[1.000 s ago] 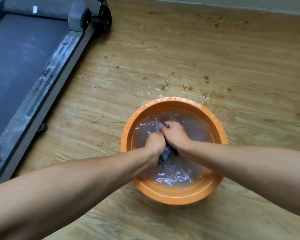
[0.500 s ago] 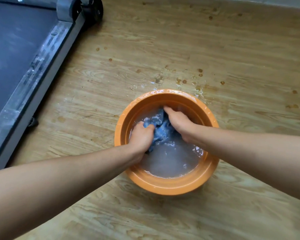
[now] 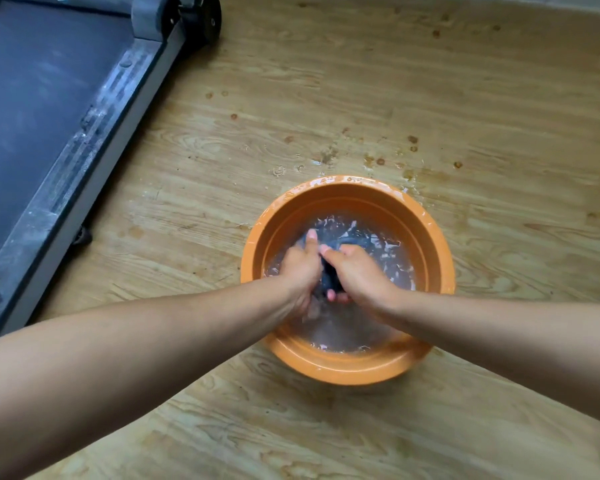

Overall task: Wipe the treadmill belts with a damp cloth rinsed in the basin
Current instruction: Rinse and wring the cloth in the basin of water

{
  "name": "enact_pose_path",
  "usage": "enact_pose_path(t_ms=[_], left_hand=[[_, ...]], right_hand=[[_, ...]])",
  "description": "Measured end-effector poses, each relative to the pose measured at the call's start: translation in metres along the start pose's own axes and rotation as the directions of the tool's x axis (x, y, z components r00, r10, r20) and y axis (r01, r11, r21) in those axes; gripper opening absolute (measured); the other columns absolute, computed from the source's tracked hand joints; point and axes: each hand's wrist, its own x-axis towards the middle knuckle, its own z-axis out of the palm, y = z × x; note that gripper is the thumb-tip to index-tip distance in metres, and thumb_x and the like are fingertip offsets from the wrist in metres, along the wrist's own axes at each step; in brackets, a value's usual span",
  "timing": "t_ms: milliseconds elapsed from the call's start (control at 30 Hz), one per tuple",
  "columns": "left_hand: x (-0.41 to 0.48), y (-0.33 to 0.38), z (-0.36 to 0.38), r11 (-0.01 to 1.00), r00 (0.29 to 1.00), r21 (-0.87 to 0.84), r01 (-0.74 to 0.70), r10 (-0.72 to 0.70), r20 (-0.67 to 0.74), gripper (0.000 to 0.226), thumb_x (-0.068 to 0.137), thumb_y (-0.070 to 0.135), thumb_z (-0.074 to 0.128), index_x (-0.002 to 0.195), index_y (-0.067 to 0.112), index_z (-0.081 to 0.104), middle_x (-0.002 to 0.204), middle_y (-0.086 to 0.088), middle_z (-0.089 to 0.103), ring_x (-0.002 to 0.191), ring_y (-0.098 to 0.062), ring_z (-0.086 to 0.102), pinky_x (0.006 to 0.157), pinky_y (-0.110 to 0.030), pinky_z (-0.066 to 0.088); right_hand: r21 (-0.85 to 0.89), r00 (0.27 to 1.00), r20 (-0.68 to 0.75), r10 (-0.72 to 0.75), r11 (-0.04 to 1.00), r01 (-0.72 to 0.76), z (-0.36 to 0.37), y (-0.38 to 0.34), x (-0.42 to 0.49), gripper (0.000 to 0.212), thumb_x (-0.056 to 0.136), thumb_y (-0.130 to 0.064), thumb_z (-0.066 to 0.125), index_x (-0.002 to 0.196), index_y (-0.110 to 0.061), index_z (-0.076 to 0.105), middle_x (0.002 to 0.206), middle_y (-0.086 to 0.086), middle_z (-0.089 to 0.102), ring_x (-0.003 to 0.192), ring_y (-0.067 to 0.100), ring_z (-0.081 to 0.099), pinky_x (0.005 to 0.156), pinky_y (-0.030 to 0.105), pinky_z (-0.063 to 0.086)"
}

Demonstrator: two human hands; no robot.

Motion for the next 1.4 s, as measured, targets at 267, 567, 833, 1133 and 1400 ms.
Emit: enact_pose_path(t_ms=[267, 567, 833, 1133, 1400], left_hand=[[-0.015, 0.01, 0.017, 0.998, 0.996, -0.051, 0.034, -0.038, -0.081, 0.055, 0.112, 0.052, 0.036, 0.106, 0.008, 0.07, 0.078, -0.009, 0.063, 0.069, -0.026, 0.063, 0.059, -0.028, 0.048], [-0.011, -0.006, -0.001, 0.962, 0.946, 0.141, -0.234, 0.259, -0.194, 0.033, 0.093, 0.037, 0.067, 0.115, 0.018, 0.051, 0.108, -0.005, 0.068, 0.099, -0.032, 0.068, 0.095, -0.046, 0.055], [0.0, -0.001, 0.013, 0.982, 0.981, 0.004, -0.188, 0.188, -0.037, 0.035, 0.108, 0.045, 0.052, 0.097, 0.014, 0.066, 0.088, -0.004, 0.072, 0.086, -0.023, 0.07, 0.079, -0.032, 0.055], [-0.002, 0.021, 0.008, 0.998, 0.989, -0.069, 0.007, -0.017, -0.147, 0.063, 0.11, 0.053, 0.031, 0.102, 0.008, 0.074, 0.127, -0.018, 0.069, 0.119, -0.034, 0.063, 0.112, -0.041, 0.044], [-0.019, 0.015, 0.027, 1.0, 0.999, -0.026, -0.013, 0.012, -0.051, 0.05, 0.111, 0.05, 0.037, 0.108, 0.01, 0.066, 0.092, -0.014, 0.068, 0.08, -0.029, 0.064, 0.06, -0.033, 0.055]], right_hand=[[-0.317, 0.985, -0.12, -0.126, 0.945, 0.082, -0.001, -0.007, 0.035, 0.039, 0.107, -0.034, 0.054, 0.073, -0.017, 0.044, 0.078, 0.008, 0.057, 0.082, 0.027, 0.055, 0.07, 0.037, 0.039], [0.194, 0.951, -0.24, 0.197, 0.969, -0.152, -0.028, -0.006, 0.036, 0.013, 0.072, -0.024, 0.06, 0.076, -0.012, 0.059, 0.067, 0.007, 0.058, 0.064, 0.028, 0.057, 0.06, 0.038, 0.048], [-0.121, 0.967, -0.028, -0.254, 0.961, 0.249, -0.012, 0.001, 0.01, 0.047, 0.103, -0.044, 0.054, 0.072, -0.01, 0.057, 0.06, -0.002, 0.049, 0.056, 0.012, 0.044, 0.056, 0.033, 0.034], [-0.361, 0.973, -0.006, -0.23, 0.908, 0.212, 0.008, -0.009, 0.036, 0.054, 0.108, -0.035, 0.051, 0.059, -0.016, 0.04, 0.057, 0.0, 0.047, 0.058, 0.021, 0.042, 0.058, 0.039, 0.03], [-0.422, 0.988, -0.063, -0.138, 0.901, 0.099, -0.01, -0.014, 0.059, 0.045, 0.107, -0.026, 0.051, 0.064, -0.013, 0.049, 0.077, 0.011, 0.059, 0.083, 0.026, 0.058, 0.072, 0.037, 0.041]])
